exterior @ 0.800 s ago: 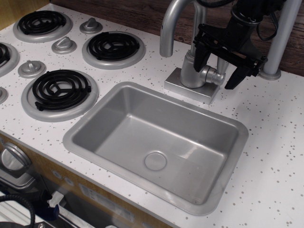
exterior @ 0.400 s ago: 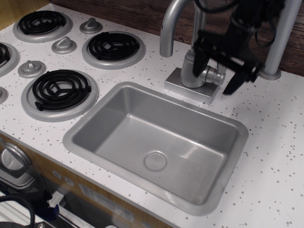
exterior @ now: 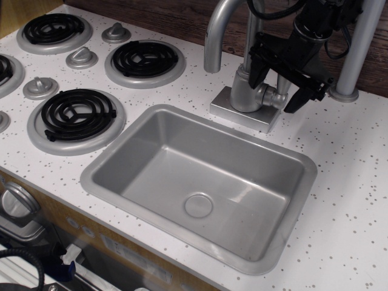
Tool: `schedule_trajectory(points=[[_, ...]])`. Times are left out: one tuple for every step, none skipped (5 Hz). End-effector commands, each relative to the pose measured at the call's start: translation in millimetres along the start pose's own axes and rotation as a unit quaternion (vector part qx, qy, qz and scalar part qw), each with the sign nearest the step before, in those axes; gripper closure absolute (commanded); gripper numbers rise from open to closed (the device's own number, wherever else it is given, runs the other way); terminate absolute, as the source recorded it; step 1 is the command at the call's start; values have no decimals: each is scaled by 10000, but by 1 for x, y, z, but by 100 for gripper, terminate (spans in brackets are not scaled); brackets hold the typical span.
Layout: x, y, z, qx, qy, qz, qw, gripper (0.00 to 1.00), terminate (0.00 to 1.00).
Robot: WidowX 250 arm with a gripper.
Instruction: Lever vertical to front
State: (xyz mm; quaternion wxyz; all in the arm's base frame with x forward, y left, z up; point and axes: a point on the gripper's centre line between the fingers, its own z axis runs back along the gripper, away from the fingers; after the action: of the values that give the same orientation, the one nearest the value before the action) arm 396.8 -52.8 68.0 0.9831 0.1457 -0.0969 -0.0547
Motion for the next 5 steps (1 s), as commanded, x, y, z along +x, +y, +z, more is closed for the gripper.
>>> schedule_trajectory(points=[[16, 10, 29, 247, -562, -56, 9981, 0, 0], [20, 12, 29, 240, -541, -180, 9981, 0, 0], [23, 12, 26, 113, -601, -200, 9979, 0, 0], [29, 14, 25, -45, -627, -216, 9978, 0, 0], [33, 14, 25, -104, -595, -233, 9979, 0, 0]])
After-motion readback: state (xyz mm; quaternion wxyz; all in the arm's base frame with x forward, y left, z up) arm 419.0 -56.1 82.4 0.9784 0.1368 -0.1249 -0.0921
